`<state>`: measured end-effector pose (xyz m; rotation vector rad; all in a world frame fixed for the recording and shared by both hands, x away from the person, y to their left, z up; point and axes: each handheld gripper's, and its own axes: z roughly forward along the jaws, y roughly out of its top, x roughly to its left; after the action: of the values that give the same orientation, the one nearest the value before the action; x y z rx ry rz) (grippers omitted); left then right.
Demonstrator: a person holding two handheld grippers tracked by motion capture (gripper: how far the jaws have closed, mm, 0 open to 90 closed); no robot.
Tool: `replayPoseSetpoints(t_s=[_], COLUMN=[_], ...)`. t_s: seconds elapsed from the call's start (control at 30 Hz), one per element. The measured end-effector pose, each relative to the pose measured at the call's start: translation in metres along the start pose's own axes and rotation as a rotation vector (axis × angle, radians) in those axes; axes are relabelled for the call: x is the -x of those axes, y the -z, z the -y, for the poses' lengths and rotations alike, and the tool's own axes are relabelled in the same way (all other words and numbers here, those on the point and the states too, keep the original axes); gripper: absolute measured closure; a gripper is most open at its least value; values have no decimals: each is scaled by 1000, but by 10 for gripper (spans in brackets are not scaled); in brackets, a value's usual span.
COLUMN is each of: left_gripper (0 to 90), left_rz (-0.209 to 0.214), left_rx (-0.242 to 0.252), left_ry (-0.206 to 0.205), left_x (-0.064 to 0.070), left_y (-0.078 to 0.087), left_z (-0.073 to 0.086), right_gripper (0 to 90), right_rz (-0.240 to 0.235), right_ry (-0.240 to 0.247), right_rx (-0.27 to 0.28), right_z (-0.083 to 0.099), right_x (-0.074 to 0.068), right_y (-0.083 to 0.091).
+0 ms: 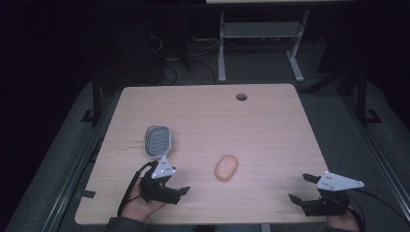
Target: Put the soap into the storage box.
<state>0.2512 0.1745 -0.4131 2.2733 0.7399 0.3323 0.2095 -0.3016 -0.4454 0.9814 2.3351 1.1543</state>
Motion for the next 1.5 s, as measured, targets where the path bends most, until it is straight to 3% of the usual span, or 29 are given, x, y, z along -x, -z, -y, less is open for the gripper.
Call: replayPoseSetpoints(t_s=[0.83, 1.13, 1.5], left_gripper=[193, 194, 196], left_rz=[45, 50, 63], left_rx=[-64, -87, -104], left_ry=[-36, -34, -1], left_x=[13, 19, 20], left_y=[-45, -63, -82], left_z=[-49, -62, -77], right_gripper=[138, 138, 138], right_rz=[0, -4, -5], right_ry=[2, -3, -1], right_rx=[8, 6, 17], right_z=[0, 0, 0], right_x=[2, 1, 1], right_y=[0, 0, 1])
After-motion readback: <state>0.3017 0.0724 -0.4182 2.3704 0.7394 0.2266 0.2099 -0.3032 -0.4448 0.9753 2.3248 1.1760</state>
